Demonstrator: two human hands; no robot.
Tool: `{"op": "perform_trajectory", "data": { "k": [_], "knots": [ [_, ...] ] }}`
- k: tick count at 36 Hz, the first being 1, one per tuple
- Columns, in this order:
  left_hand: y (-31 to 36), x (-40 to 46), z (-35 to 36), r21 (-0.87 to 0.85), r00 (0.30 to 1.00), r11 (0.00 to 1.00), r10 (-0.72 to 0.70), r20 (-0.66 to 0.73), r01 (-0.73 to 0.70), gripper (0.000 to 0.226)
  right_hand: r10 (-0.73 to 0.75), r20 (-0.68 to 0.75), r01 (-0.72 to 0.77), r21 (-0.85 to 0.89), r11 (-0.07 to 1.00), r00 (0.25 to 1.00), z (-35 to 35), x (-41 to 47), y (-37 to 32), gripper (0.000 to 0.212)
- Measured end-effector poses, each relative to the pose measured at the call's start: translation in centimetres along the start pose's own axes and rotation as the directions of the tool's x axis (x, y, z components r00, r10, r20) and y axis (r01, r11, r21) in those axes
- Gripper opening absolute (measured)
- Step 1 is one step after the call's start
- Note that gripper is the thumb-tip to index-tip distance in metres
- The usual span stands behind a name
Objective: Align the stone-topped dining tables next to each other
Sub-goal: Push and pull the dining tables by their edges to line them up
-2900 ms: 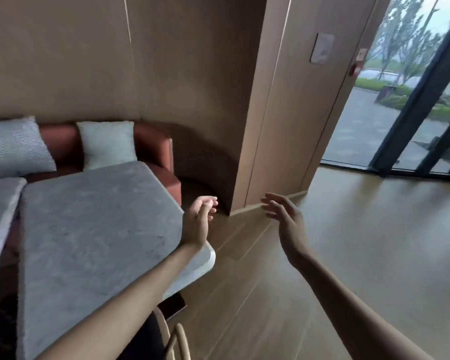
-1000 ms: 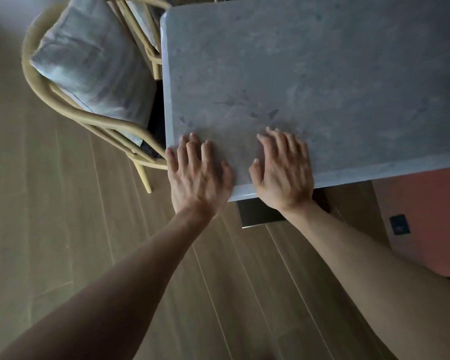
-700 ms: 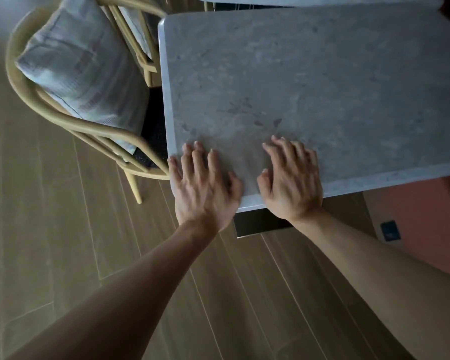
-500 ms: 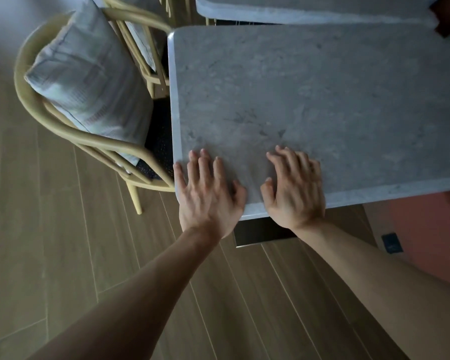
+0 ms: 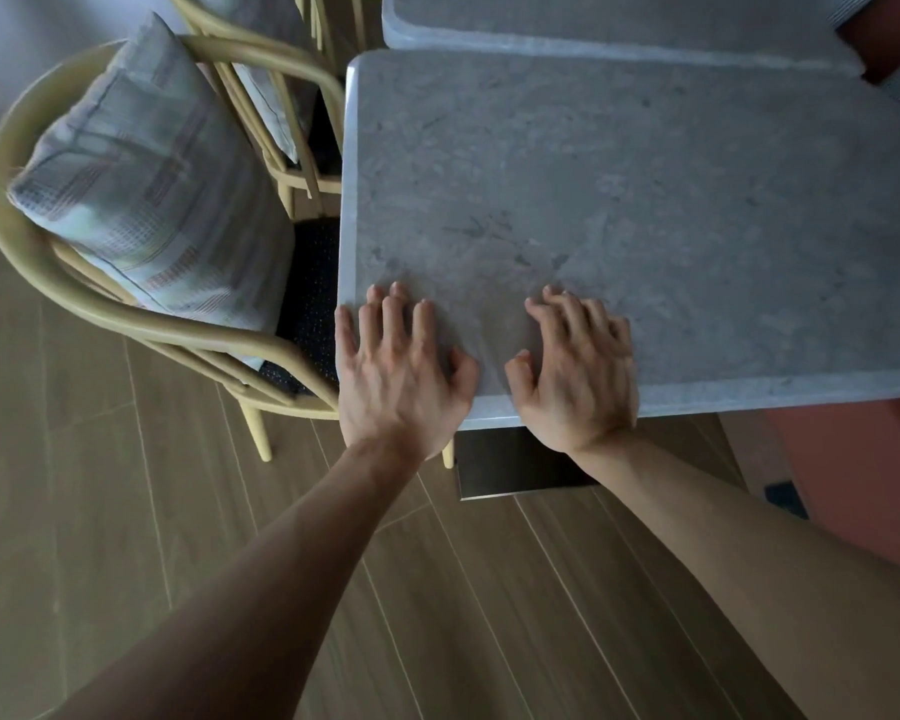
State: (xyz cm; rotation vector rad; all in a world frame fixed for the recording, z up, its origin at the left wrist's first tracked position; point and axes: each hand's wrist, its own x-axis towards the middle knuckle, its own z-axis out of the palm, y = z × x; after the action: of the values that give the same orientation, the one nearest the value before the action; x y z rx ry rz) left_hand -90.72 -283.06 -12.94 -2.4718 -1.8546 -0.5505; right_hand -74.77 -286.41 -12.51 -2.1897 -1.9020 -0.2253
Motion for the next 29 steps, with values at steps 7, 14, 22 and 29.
{"op": "perform_trajectory", "data": {
  "k": [7,14,22,29],
  "knots": [
    [-0.5,0.9,0.2,-0.004,1.000,1.000,0.017,-0.001,-0.017,0.047,0.016,0.023,-0.016,-0.006,1.000,1.000,0.2,0.7,-0.4,0.055],
    [-0.9,1.5,0.4,-0.010,0.999,0.999,0.031,-0.007,-0.031,0.048,0.024,0.012,-0.023,-0.007,1.000,1.000,0.3,1.2,-0.6,0.055],
    [-1.3,2.5,0.9,-0.011,0.998,0.999,0.047,-0.034,-0.047,0.046,0.037,0.002,-0.037,-0.013,0.999,0.999,0.8,1.9,-0.8,0.055],
    [-1.8,3.5,1.2,0.010,0.998,0.998,0.061,-0.034,-0.061,0.047,0.038,0.003,-0.038,-0.012,0.999,0.999,1.1,2.7,-1.1,0.057]
  ]
}}
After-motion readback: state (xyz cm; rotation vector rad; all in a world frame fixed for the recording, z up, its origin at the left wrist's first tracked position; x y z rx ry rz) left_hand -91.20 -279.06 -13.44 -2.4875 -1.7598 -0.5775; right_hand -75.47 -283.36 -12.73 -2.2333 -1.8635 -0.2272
